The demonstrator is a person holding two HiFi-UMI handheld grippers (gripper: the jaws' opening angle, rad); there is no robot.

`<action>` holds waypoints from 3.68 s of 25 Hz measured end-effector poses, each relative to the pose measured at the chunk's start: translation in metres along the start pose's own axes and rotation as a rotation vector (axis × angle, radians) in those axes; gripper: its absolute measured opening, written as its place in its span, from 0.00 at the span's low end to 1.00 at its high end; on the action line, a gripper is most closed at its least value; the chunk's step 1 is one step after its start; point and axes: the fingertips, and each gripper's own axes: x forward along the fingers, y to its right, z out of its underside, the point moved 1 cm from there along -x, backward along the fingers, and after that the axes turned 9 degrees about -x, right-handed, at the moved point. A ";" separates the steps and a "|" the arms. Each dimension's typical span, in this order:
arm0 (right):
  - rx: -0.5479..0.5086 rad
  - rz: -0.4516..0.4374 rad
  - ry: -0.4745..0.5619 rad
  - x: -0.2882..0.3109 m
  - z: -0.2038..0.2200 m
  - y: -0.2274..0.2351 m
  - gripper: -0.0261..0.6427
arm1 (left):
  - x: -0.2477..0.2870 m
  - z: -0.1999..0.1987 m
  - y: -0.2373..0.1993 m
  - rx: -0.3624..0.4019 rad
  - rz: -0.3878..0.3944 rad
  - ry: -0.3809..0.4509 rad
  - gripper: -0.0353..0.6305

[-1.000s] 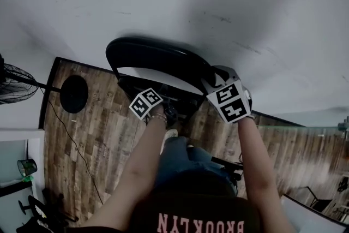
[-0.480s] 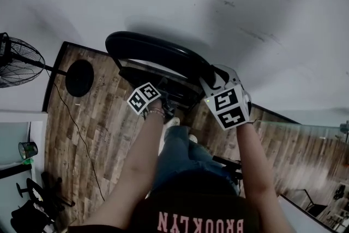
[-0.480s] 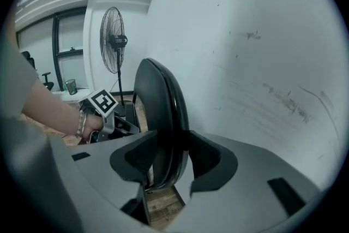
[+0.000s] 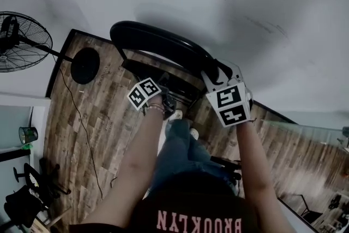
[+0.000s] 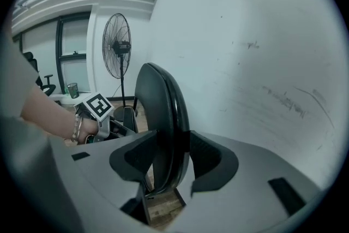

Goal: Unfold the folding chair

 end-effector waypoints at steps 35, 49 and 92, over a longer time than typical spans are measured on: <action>0.017 0.061 0.124 -0.038 -0.005 -0.058 0.31 | -0.063 0.018 -0.039 -0.020 0.017 0.063 0.29; 0.040 0.088 0.112 -0.058 -0.006 -0.098 0.32 | -0.097 0.026 -0.065 -0.021 0.075 0.060 0.29; 0.190 0.131 -0.024 -0.041 0.010 -0.106 0.36 | -0.170 0.056 -0.143 -0.169 0.289 0.086 0.49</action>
